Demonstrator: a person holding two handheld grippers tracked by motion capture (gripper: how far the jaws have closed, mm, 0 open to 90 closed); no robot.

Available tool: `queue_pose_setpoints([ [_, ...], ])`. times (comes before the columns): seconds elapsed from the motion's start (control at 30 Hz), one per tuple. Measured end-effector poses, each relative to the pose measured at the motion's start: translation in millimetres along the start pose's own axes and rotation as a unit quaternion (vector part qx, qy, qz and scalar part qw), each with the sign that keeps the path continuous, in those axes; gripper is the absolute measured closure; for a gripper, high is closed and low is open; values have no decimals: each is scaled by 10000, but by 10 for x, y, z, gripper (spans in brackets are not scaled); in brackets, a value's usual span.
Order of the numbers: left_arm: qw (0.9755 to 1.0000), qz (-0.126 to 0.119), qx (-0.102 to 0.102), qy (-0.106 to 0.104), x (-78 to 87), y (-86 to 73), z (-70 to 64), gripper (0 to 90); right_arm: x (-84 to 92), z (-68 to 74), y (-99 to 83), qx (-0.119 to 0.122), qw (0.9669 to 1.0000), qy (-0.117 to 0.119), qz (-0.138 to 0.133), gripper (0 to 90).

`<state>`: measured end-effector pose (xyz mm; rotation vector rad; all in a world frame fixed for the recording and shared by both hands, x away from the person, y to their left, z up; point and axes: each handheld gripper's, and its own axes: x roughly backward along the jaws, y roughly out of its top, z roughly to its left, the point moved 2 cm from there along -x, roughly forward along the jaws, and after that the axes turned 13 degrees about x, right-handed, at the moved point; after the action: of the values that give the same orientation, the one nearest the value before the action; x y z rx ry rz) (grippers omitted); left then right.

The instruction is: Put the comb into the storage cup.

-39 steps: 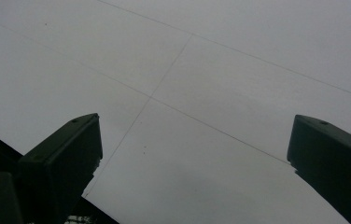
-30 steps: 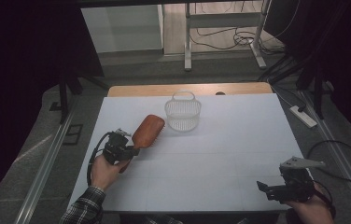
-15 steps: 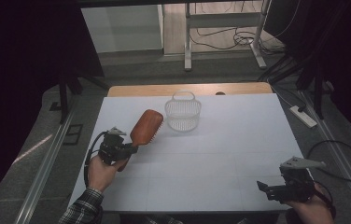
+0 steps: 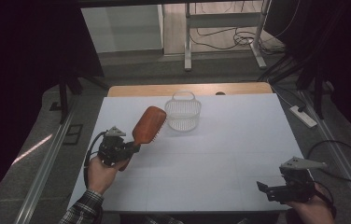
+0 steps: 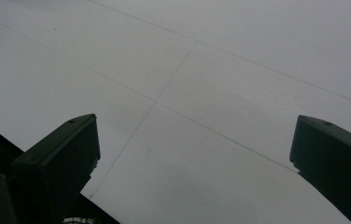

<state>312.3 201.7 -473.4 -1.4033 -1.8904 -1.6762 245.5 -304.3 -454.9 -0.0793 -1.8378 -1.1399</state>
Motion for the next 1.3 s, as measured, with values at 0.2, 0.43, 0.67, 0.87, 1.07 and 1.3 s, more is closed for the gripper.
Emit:
queue_pose_setpoints([
  [0.2,9999,-61,-58,-71,8,3,-32,721,7,16,7,111,9999,63,-36,1],
  [0.43,9997,-128,-41,-226,21,6,-93,721,7,30,41,221,9995,108,-221,0],
  [0.67,9993,-171,-116,-317,24,7,-162,721,12,29,105,337,9981,247,-458,0],
  [0.87,9987,-231,-140,-431,25,13,-233,721,10,25,204,415,9956,326,-776,0],
  [1.07,9983,-221,-204,-501,17,15,-306,721,-11,26,325,434,9924,570,-1004,0],
  [1.3,9976,-245,-258,-586,11,15,-358,720,-65,67,493,474,9884,906,-1127,0],
])
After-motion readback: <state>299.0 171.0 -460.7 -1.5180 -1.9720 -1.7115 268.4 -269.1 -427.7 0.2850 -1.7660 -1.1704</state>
